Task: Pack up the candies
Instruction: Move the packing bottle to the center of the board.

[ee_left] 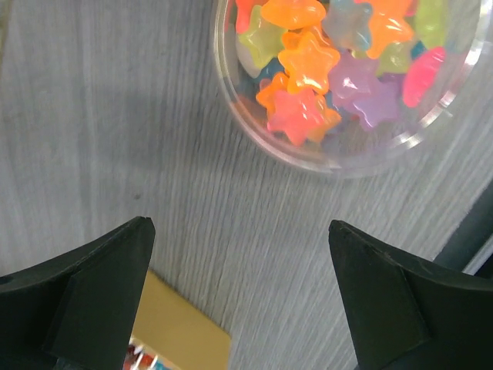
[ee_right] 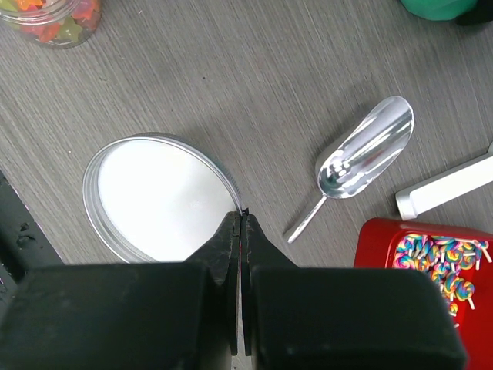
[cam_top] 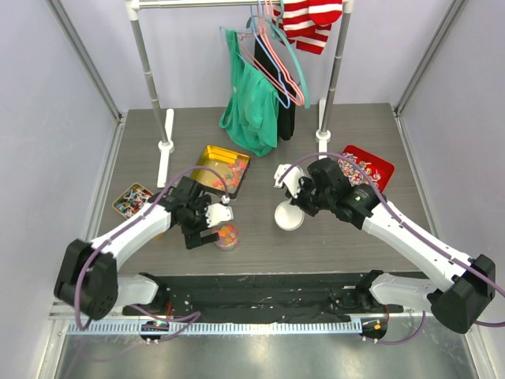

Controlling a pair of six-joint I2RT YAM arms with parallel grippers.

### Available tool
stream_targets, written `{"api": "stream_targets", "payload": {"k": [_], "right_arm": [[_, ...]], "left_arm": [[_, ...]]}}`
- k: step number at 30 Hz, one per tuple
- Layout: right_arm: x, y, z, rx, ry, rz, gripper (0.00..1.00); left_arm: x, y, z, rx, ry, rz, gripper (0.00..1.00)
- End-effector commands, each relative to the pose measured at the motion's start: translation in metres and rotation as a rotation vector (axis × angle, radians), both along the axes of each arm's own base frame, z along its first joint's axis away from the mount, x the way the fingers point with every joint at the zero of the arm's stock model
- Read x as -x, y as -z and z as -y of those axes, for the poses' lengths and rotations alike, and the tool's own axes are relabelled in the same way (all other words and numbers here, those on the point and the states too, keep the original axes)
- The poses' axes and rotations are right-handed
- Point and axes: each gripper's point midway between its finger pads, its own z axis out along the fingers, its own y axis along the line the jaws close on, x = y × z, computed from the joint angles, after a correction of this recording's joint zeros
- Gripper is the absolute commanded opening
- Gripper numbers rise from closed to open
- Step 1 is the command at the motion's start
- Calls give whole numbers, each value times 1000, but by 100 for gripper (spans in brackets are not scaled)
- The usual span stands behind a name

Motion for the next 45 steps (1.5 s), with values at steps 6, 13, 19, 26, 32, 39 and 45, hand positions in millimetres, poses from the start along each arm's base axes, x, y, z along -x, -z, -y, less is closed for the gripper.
{"api": "stream_targets", "payload": {"k": [6,13,19,26,32,39,45], "right_arm": [[-5,-23,1,-80,12,65,1],[-4,-29,0,-98,6,76,1],[-2,-34,-1,-116,2,85,1],[-1,-43,3,-140,9,104,1],[-1,-45,7,-152,18,114,1],[-1,-47,9,-160,20,118,1],[-2,-47,10,-162,23,119,1]], "left_arm": [[-18,17,46,63,67,-54,100],[-10,20,98,94,126,-80,100],[-21,30,136,99,118,-74,100],[-49,13,159,149,104,12,100],[-44,-27,166,229,115,29,100],[-23,-35,127,162,122,53,100],[-32,-25,79,78,44,80,100]]}}
